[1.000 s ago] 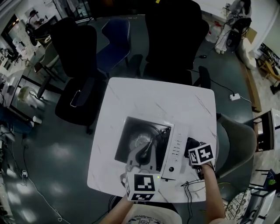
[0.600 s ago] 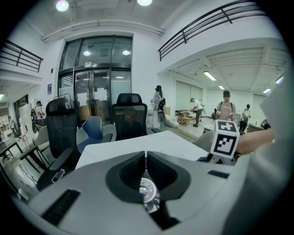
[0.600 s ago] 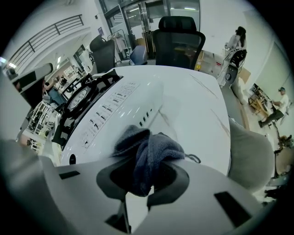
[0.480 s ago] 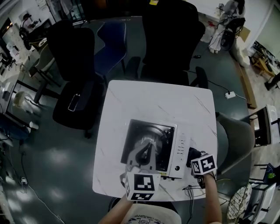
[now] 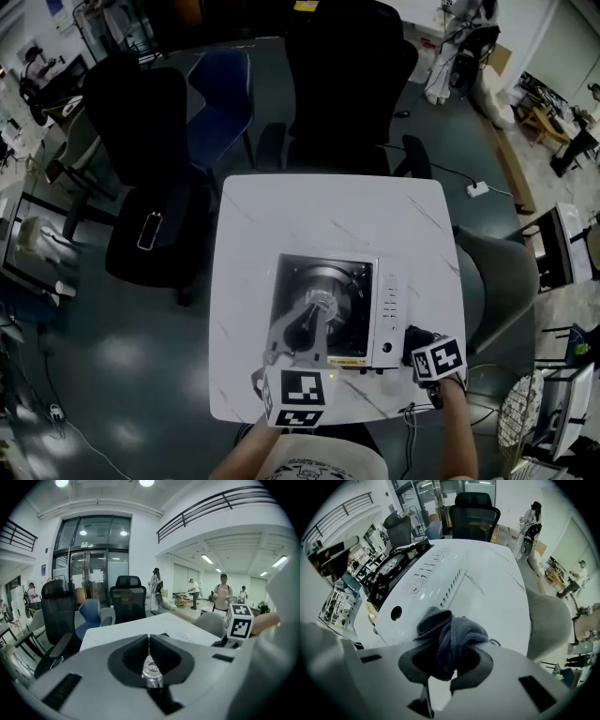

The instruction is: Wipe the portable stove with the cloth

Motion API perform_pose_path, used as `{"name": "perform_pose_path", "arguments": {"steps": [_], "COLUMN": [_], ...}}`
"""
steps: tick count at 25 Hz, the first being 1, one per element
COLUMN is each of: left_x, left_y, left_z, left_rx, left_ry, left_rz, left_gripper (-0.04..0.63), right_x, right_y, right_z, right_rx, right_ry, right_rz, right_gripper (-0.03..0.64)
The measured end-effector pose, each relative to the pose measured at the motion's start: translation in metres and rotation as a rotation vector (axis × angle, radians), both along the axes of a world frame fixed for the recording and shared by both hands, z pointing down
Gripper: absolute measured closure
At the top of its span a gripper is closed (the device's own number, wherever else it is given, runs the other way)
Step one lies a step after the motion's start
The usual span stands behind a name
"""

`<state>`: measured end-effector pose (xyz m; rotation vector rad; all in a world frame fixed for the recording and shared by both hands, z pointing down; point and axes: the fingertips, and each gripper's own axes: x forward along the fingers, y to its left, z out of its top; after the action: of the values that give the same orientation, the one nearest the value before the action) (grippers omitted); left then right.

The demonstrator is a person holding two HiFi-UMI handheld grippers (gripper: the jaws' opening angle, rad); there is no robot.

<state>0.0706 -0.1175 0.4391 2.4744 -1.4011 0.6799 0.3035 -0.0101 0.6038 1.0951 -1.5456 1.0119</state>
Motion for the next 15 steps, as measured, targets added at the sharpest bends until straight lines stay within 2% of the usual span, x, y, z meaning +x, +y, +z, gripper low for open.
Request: {"name": "perform_pose_path", "arguments": {"steps": [15], "left_x": [-0.020], "left_y": [0.010], "left_z": [-0.002], "left_rx": [-0.002], "left_ry": [0.012], "left_rz": [0.060], "left_gripper": [0.573], "right_x": [-0.015], "right_y": [0.055], "right_z": [-0.009], "right_rx": [-0.002], "right_ry": [-0.007], "right_rz": [0.175], "right_gripper": [0.543]}}
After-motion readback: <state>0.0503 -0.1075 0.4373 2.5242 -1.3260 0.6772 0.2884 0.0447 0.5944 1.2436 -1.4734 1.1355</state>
